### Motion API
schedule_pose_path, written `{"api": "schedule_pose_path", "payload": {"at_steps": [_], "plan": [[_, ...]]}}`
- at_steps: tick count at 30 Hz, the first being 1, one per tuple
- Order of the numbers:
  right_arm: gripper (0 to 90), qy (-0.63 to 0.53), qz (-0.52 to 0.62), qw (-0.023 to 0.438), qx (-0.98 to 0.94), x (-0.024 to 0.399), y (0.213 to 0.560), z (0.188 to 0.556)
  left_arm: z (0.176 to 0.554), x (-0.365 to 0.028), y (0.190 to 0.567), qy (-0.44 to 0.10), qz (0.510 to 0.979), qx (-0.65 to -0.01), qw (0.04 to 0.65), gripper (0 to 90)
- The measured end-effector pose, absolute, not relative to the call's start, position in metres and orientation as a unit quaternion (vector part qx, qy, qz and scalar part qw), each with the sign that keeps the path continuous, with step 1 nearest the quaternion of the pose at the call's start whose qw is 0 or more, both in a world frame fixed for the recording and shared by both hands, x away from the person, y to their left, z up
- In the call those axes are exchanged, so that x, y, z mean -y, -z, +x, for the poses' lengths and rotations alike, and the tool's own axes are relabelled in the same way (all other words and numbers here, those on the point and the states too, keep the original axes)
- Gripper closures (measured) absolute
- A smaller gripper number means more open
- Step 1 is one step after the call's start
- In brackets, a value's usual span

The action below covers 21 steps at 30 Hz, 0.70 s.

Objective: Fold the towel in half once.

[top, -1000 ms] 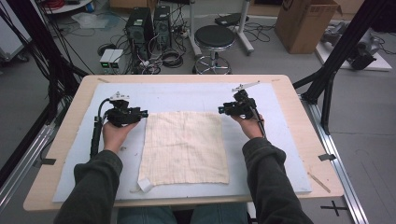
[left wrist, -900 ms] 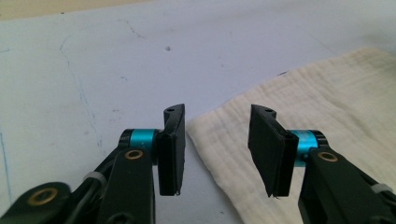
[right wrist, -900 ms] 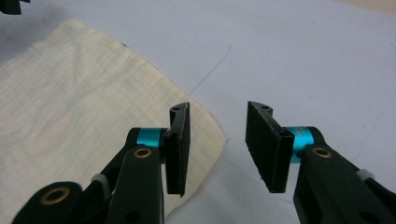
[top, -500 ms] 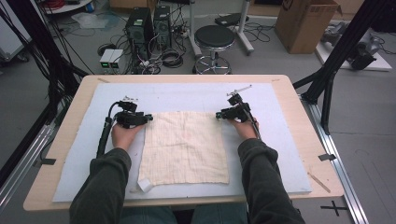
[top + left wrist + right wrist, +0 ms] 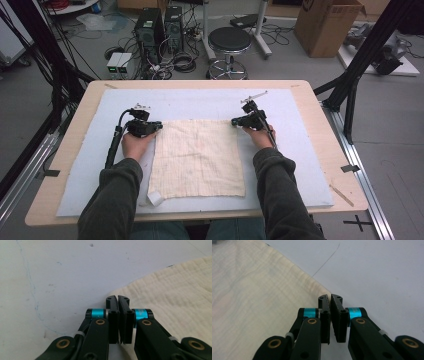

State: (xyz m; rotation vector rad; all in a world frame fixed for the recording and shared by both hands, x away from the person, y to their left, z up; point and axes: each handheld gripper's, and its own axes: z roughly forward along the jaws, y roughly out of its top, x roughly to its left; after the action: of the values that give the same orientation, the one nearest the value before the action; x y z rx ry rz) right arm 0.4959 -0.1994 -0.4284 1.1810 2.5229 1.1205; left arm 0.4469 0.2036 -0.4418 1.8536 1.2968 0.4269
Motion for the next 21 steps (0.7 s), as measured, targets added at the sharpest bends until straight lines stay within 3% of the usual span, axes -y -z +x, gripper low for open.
{"api": "schedule_pose_path", "payload": {"at_steps": [21], "plan": [[86.0,-0.427,0.372,0.105,-0.818,0.212,0.381,0.49,0.442,-0.212,0.395,-0.182,0.716,-0.481,0.472,87.5]]}}
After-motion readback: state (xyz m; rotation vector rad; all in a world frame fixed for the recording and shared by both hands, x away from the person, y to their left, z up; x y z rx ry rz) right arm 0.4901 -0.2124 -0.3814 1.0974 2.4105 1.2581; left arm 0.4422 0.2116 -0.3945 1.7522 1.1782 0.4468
